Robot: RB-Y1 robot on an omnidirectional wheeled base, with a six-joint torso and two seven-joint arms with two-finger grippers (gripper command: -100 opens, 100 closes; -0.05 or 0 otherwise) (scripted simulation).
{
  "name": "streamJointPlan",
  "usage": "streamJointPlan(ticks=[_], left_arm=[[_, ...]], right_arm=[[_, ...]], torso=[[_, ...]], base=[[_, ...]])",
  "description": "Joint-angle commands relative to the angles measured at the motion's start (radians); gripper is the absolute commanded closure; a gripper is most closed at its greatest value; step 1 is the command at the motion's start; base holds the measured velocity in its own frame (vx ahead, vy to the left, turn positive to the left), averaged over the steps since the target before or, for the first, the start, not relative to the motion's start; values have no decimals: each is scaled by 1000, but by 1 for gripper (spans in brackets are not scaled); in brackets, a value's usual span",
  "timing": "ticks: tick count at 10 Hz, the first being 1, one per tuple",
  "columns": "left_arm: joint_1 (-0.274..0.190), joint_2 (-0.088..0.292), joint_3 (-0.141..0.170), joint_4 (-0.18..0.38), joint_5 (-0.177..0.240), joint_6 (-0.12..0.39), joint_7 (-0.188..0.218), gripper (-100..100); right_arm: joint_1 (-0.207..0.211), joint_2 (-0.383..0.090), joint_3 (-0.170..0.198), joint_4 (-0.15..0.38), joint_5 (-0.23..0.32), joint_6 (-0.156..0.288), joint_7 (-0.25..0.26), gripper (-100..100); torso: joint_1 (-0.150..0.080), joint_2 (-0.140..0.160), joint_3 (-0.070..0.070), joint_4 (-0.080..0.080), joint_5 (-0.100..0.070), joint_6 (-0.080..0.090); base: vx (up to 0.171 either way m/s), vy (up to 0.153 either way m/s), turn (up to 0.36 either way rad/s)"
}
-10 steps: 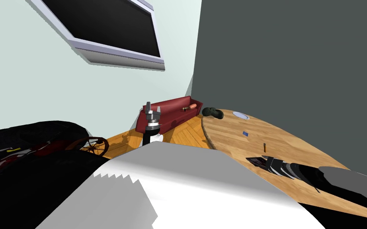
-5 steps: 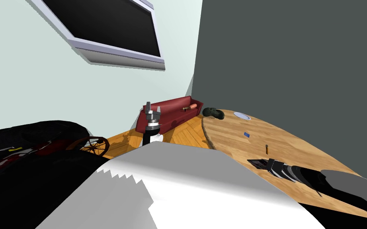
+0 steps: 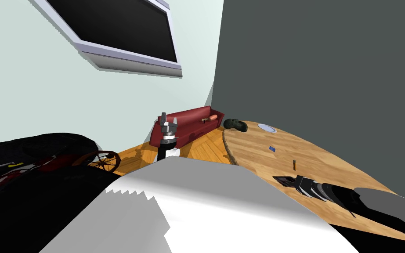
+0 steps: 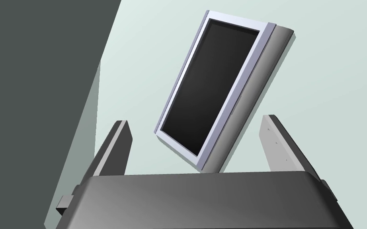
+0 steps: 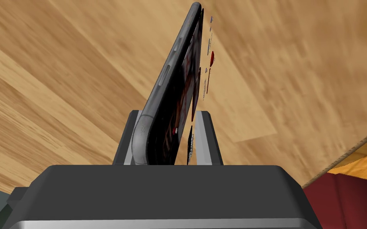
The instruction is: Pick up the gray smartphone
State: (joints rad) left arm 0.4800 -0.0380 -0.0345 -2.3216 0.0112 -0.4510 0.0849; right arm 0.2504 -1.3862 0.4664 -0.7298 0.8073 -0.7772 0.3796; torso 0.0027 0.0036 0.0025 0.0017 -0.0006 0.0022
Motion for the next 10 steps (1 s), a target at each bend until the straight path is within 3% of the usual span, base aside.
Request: streamJointPlan(ticks=[1, 8, 9, 10], left_arm=[[0, 0, 0, 0, 0, 0, 0, 0], [0, 0, 0, 0, 0, 0, 0, 0], [0, 0, 0, 0, 0, 0, 0, 0], [0, 0, 0, 0, 0, 0, 0, 0]], right_arm=[[2, -19, 9, -29, -6, 14, -19, 100], [19, -125, 56, -172, -38, 63, -104, 100], [19, -117, 51, -161, -37, 58, -96, 100], [19, -119, 51, -163, -37, 59, -98, 0]], torso=[[0, 0, 0, 0, 0, 0], [1, 2, 2, 1, 1, 1], [1, 2, 2, 1, 1, 1], [1, 2, 1, 1, 1, 1]], base=[[-13, 0, -31], [-29, 2, -30], [-8, 1, -5], [0, 0, 0]])
